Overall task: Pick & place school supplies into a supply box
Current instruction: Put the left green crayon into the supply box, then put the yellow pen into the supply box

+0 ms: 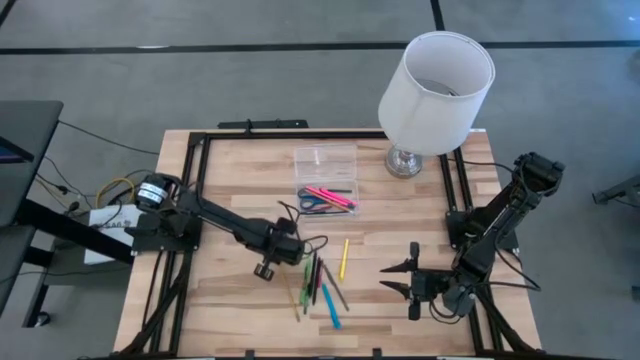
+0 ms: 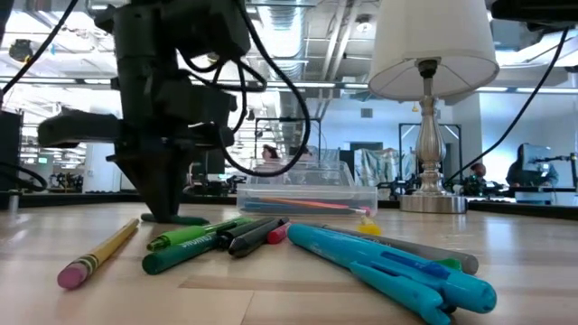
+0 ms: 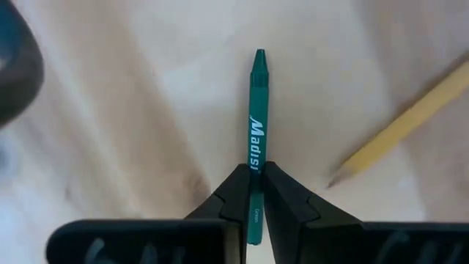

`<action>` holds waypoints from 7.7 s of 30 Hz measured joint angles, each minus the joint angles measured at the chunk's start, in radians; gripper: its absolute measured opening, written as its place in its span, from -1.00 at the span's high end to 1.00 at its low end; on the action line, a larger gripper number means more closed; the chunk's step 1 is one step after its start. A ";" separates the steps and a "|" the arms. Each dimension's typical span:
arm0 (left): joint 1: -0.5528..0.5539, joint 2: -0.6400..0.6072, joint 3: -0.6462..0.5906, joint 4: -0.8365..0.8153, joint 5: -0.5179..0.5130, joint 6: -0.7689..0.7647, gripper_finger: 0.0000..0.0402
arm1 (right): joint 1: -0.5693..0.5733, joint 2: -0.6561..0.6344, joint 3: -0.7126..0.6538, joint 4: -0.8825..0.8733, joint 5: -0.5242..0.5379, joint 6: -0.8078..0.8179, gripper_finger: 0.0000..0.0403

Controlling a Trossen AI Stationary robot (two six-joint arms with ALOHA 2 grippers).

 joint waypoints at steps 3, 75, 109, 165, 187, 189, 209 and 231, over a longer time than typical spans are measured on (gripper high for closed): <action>0.039 0.000 0.000 -0.041 -0.004 -0.043 0.90 | 0.000 0.000 0.000 -0.001 0.000 0.010 0.41; 0.375 0.009 0.383 0.092 0.013 0.099 0.91 | -0.008 0.000 0.001 -0.084 -0.002 0.071 0.41; 0.329 -0.049 0.385 -0.110 0.089 0.141 0.35 | -0.265 0.012 0.001 -0.078 -0.320 0.071 0.41; -0.498 -0.545 -0.001 -0.185 -0.653 -0.731 0.35 | -0.664 0.507 0.498 -0.642 -0.836 -0.724 0.41; -0.578 -0.536 0.000 -0.211 -0.682 -0.823 0.35 | -0.710 0.664 0.665 -0.860 -0.931 -0.635 0.75; -0.585 -0.536 -0.008 -0.199 -0.682 -0.829 0.35 | -0.709 0.671 0.669 -0.873 -0.930 -0.616 0.85; -0.603 -0.536 -0.243 -0.141 -0.656 -1.003 0.35 | -0.684 0.658 0.666 -0.965 -0.948 0.150 0.93; -0.603 -0.536 -0.262 -0.093 -0.663 -0.946 0.35 | -0.665 0.660 0.683 -0.989 -0.916 0.354 0.97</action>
